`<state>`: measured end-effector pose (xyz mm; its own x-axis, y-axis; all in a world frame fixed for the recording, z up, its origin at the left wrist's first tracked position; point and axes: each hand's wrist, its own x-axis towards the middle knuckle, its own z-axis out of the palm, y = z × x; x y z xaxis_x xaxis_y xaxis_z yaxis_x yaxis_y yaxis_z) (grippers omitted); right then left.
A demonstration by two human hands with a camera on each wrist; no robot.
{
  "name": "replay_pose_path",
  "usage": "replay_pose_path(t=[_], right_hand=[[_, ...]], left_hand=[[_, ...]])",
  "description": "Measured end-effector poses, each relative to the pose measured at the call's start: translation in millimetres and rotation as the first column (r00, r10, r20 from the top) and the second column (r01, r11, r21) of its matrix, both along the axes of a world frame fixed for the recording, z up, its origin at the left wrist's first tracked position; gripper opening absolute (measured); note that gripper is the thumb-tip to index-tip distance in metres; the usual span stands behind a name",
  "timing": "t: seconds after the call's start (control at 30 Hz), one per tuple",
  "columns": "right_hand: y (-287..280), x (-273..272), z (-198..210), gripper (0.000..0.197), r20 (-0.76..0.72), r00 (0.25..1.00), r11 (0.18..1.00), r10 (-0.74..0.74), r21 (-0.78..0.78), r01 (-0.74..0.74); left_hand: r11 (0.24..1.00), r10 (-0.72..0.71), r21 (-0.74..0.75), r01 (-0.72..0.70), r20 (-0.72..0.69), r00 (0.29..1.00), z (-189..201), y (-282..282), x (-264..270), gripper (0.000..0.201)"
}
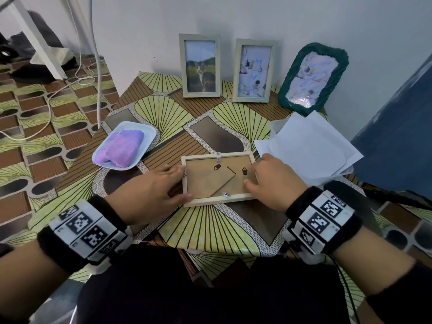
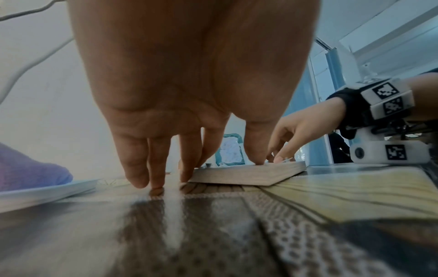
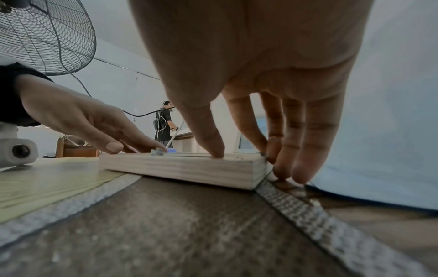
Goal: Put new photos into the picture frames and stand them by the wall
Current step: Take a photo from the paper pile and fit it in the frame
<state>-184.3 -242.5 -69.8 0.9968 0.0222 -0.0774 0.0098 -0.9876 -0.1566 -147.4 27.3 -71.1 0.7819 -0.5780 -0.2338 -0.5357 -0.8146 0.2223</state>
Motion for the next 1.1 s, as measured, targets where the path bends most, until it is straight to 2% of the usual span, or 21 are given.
replay_pose_path(t=[0.13,0.23,0.57,0.77,0.9,1.03,1.1], right_hand=[[-2.1,1.2,-0.4,0.03,0.005,1.0,0.999,-0.009,0.052,0.009],[-0.1,1.2,2.0,0.025,0.006,1.0,0.999,-0.022,0.029,0.022],[-0.6,2.0,10.7,0.033,-0.027,0.998,0.997,-0.065,0.03,0.066],[1.1,3.3,14.8,0.035,-0.043,0.996,0.997,-0.08,0.012,0.08],[0.8,4.3,17.2,0.04,-0.059,0.994,0.995,-0.095,0.005,0.095],[2.2,3.6,17.7,0.027,-0.061,0.994,0.995,-0.092,0.016,0.094],[1.2,3.3,18.2,0.031,-0.066,0.995,0.997,-0.077,0.022,0.079]], left_hand=[[0.999,0.036,-0.003,-0.036,-0.007,0.999,0.7,-3.4,-0.9,0.081],[0.998,0.06,-0.004,-0.06,-0.005,0.998,1.8,-4.4,-2.2,0.08],[0.995,0.097,-0.015,-0.098,-0.046,0.994,-4.8,-3.8,-0.1,0.081],[0.993,0.073,-0.087,-0.081,-0.088,0.993,-11.5,-1.2,3.7,0.081],[0.993,0.041,-0.109,-0.054,-0.12,0.992,-11.3,-3.9,3.9,0.074],[0.997,0.014,-0.076,-0.023,-0.114,0.993,-8.3,-5.3,4.1,0.069],[0.996,0.021,-0.086,-0.03,-0.095,0.995,-7.1,-4.8,3.3,0.067]])
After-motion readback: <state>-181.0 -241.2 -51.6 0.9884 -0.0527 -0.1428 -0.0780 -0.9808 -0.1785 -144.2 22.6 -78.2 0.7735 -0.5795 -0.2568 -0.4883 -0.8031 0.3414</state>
